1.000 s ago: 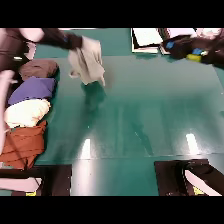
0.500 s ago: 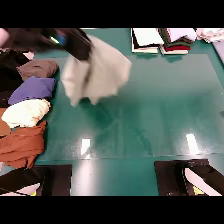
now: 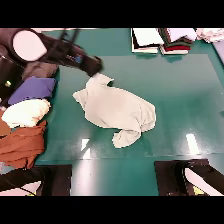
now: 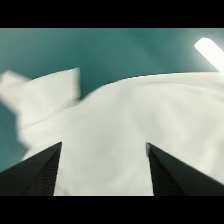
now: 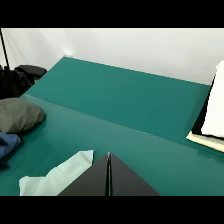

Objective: Fold the shirts.

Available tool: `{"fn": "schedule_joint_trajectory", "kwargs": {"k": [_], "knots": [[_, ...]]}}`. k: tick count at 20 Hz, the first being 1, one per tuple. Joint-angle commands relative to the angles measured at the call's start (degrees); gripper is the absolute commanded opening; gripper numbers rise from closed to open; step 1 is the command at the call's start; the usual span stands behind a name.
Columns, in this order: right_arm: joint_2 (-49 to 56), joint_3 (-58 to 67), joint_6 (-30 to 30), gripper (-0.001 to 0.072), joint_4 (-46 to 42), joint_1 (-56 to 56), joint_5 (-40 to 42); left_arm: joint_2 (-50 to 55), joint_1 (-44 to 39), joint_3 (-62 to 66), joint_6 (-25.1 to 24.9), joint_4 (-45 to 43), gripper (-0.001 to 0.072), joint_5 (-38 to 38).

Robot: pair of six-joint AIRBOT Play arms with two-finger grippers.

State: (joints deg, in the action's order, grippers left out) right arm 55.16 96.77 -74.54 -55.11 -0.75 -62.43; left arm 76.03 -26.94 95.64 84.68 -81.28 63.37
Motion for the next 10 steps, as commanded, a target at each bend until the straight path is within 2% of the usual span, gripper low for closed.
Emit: {"fn": "schedule_joint_trajectory", "kwargs": {"k": [1,3,5,8,10], "knots": [[0.0,0.1,0.0,0.0014,0.0,0.0,-1.9,2.0,15.4,-6.3,2.5,3.5,0.0618,0.3],[0.0,0.0,0.0,0.0014,0.0,0.0,-2.4,4.9,21.6,-12.7,2.2,9.9,0.0618,0.0],[0.1,0.0,0.0,0.0014,0.0,0.0,-2.6,8.8,24.2,-17.4,1.8,12.3,0.0618,-1.4],[0.1,-0.1,0.0,0.0014,0.0,0.0,-2.7,15.0,23.9,-19.6,1.2,14.6,0.0618,-2.1],[-0.4,-1.7,-0.6,0.0014,0.0,0.0,-2.3,18.0,22.6,-19.6,-1.9,19.1,0.0618,-3.6]]}}
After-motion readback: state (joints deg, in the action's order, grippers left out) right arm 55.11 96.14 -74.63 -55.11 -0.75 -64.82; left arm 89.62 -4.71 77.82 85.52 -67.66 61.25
